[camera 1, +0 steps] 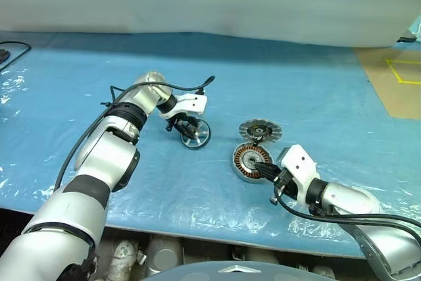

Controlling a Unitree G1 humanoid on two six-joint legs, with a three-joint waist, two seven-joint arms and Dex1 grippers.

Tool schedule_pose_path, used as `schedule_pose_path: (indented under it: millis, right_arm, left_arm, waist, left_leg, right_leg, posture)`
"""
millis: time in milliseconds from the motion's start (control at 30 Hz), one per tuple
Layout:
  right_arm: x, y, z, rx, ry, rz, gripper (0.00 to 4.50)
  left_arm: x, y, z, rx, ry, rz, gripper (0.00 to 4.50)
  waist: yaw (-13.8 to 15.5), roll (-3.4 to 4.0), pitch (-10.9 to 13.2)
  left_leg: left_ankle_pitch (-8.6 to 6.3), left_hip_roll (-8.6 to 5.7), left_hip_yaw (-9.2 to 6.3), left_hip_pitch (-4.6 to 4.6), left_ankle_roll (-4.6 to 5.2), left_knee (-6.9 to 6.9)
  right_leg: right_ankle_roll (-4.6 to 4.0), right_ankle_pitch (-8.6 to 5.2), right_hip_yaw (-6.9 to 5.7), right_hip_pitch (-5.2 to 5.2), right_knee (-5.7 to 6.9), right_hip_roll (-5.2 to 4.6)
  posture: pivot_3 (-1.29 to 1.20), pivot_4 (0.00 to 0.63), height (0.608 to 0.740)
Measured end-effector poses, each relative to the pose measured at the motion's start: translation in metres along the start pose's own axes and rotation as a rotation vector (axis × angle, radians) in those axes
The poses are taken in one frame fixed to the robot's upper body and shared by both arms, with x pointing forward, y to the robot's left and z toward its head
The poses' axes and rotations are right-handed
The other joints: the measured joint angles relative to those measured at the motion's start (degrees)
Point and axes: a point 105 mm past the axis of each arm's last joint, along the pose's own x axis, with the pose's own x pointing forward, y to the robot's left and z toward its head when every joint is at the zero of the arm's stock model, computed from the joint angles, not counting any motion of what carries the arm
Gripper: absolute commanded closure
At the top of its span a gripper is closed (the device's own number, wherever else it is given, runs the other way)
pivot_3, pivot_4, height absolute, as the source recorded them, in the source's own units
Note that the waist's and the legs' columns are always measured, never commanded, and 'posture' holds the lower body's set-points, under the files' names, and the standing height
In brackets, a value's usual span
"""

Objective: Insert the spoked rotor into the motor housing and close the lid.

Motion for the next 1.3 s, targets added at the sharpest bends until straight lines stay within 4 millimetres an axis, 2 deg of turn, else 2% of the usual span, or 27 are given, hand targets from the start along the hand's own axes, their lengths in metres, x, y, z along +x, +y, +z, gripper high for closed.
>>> schedule_pose_path:
  millis: [133, 267, 333, 467, 600, 1100, 1300]
  right_arm:
    - [-0.008, 0.0, 0.013, 0.047, -0.06, 0.001, 4.5]
    - [-0.015, -0.002, 0.022, 0.076, -0.101, -0.003, 4.5]
    - [-0.018, -0.005, 0.024, 0.082, -0.112, -0.012, 4.5]
    - [-0.024, -0.012, 0.028, 0.071, -0.12, -0.031, 4.5]
    - [-0.025, -0.013, 0.026, 0.072, -0.106, -0.031, 4.5]
    - [-0.033, -0.017, 0.011, 0.086, -0.028, -0.069, 4.5]
    - [-0.034, -0.018, 0.009, 0.091, -0.019, -0.086, 4.5]
  left_arm:
    - [-0.003, -0.01, -0.003, -0.122, -0.193, -0.012, 2.82]
    - [-0.012, -0.021, -0.006, -0.168, -0.327, 0.025, 2.82]
    - [-0.014, -0.028, 0.001, -0.183, -0.407, 0.015, 2.82]
    - [-0.021, -0.048, 0.029, -0.193, -0.562, -0.055, 2.82]
    - [-0.008, -0.06, 0.036, -0.216, -0.6, -0.098, 2.82]
    - [0.022, -0.052, 0.089, -0.28, -0.811, -0.132, 2.82]
    - [0.043, -0.047, 0.086, -0.357, -0.821, -0.094, 2.82]
  waist:
    - [0.06, -0.01, 0.01]
    - [-0.06, 0.02, 0.03]
    - [-0.03, 0.05, 0.05]
    - [0.1, 0.1, 0.09]
    - [-0.11, 0.13, 0.1]
    - [-0.11, 0.15, 0.1]
    - [-0.03, 0.15, 0.09]
  left_leg:
    - [0.01, 0.0, 0.01, -0.11, -0.02, -0.14]
    - [0.01, 0.02, 0.02, -0.17, -0.02, -0.24]
    - [0.01, 0.02, 0.03, -0.17, -0.03, -0.26]
    - [0.01, -0.03, 0.06, -0.17, -0.03, -0.27]
    - [0.01, 0.0, 0.09, -0.12, -0.03, -0.31]
    - [0.02, -0.04, 0.09, -0.18, -0.04, -0.34]
    - [0.01, -0.05, 0.06, -0.22, -0.03, -0.33]
  right_leg:
    - [-0.1, -0.08, -0.06, -0.12, 0.0, 0.0]
    - [-0.16, -0.13, -0.08, -0.22, 0.01, 0.01]
    - [-0.19, -0.15, -0.09, -0.24, 0.02, 0.0]
    - [-0.17, -0.19, -0.1, -0.23, 0.02, -0.04]
    - [-0.13, -0.21, -0.08, -0.23, 0.01, -0.02]
    - [-0.04, -0.27, -0.07, -0.24, -0.05, 0.0]
    - [0.03, -0.3, -0.06, -0.24, -0.06, 0.0]
  posture:
    - [0.0, 0.15, 0.74]
    - [0.0, 0.15, 0.74]
    - [0.0, 0.15, 0.74]
    - [0.0, 0.15, 0.74]
    - [0.0, 0.15, 0.74]
    - [0.0, 0.15, 0.74]
    - [0.0, 0.15, 0.74]
